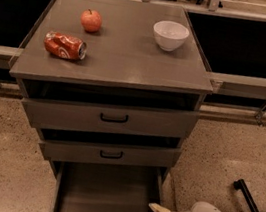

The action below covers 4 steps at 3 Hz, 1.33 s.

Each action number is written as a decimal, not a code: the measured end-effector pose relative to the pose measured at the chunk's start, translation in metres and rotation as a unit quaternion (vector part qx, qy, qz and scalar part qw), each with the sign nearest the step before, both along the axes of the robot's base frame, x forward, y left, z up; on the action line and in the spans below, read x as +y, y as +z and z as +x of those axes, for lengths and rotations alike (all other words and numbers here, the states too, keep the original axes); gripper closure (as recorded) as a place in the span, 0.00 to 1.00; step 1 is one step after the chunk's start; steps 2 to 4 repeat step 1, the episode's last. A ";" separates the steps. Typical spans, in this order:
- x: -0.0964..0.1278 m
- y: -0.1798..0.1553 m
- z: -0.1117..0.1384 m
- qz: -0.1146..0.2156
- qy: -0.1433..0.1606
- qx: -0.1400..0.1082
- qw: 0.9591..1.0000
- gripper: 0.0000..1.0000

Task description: Open bottom drawer

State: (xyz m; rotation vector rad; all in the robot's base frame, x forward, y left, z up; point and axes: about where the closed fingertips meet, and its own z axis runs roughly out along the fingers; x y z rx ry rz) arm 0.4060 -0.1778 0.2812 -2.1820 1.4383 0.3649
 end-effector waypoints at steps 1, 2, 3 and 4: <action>0.000 0.000 0.000 0.000 0.000 0.000 1.000 0.00; 0.000 0.000 0.000 0.000 0.000 0.000 1.000 0.00; 0.000 0.000 0.000 0.000 0.000 0.000 1.000 0.00; 0.000 0.000 0.000 0.000 0.000 0.000 1.000 0.00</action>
Offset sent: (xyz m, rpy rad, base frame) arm 0.0000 0.0000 0.0000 0.0000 0.0000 0.0000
